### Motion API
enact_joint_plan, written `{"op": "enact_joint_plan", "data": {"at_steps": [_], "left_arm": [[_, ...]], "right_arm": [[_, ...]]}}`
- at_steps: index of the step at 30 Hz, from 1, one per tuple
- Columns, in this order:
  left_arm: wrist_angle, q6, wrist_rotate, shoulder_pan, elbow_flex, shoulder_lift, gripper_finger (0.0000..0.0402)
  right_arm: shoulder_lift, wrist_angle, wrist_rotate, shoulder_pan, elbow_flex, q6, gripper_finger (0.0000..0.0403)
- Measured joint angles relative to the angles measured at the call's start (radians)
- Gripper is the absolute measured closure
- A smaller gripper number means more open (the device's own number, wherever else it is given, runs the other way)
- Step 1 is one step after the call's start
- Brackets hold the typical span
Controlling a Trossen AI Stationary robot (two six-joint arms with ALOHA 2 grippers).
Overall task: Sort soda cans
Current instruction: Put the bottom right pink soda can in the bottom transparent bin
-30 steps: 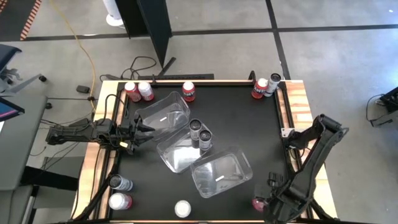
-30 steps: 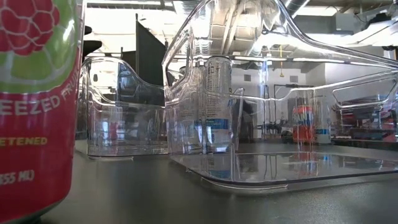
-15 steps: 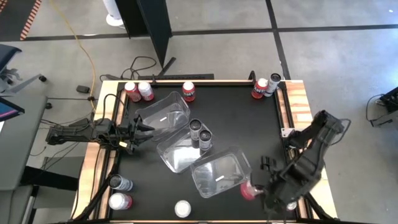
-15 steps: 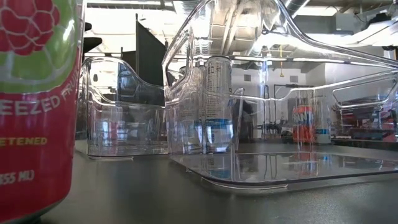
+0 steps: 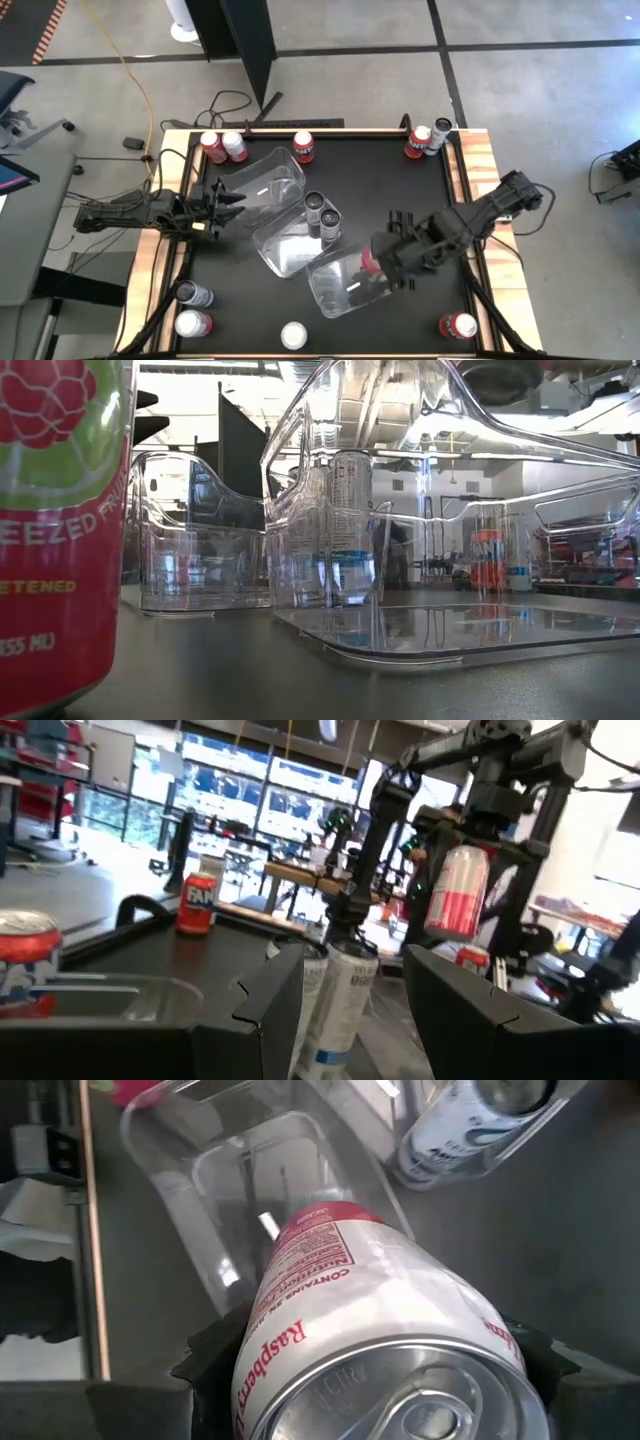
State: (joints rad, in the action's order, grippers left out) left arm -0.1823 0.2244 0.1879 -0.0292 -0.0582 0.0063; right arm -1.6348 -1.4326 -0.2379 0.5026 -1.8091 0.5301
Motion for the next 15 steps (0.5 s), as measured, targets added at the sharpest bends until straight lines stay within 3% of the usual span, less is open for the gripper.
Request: {"op": "enact_joint_plan", "data": {"at_steps": [15], "left_arm": [[-0.087, 0.023, 0.031, 0.000, 0.000, 0.000, 0.0233]], "right_arm": [[-0.006, 0.008, 0.000, -0.139, 0.000, -0.147, 0.0095]]}}
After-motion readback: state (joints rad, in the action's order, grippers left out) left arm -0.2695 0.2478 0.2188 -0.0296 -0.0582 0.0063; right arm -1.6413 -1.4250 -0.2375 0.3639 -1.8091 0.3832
